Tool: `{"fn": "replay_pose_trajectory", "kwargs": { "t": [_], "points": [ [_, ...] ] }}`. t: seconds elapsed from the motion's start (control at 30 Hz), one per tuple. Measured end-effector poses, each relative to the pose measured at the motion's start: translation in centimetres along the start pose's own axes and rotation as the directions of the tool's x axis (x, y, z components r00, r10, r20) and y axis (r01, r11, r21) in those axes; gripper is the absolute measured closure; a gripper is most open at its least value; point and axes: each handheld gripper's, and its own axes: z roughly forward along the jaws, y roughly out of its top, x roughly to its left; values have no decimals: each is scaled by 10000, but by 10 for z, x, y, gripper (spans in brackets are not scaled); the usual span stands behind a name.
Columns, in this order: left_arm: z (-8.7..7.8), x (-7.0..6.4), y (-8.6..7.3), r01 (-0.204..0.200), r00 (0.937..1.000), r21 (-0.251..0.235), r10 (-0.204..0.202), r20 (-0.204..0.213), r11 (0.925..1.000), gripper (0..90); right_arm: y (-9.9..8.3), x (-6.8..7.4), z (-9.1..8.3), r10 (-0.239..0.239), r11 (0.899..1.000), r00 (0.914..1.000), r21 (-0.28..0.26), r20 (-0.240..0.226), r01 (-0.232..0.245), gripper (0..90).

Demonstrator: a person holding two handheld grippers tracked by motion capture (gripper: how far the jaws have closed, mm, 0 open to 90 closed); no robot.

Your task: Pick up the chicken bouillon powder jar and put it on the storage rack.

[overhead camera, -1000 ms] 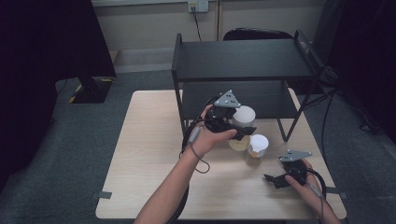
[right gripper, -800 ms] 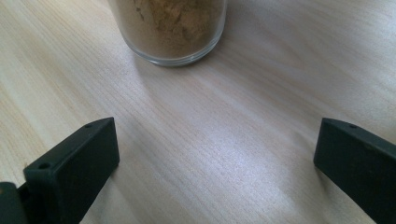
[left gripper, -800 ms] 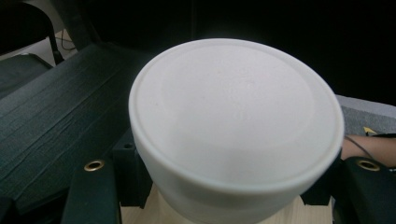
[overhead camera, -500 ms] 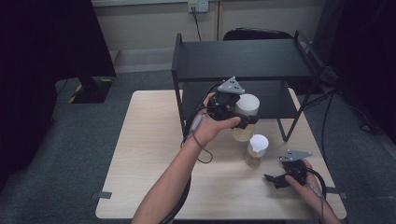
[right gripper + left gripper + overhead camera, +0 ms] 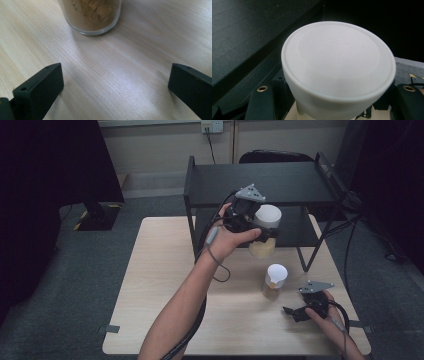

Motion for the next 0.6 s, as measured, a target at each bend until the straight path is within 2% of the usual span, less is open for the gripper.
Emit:
{"fn": "replay_pose_trajectory", "kwargs": {
  "t": [0.2,0.33,0.6],
  "points": [
    [-4,2,10,13,10000,-138,-13,-40,9999,350,0,0,0,3,10000,10000,3,-4,-3,0],
    [-4,4,20,38,10000,-9,-38,-92,10000,350,0,0,0,2,10000,10000,3,-6,-2,0],
    [-6,3,39,-19,9996,-58,17,-271,10000,350,0,0,0,10,10000,10000,14,-12,-10,0]
  ]
}}
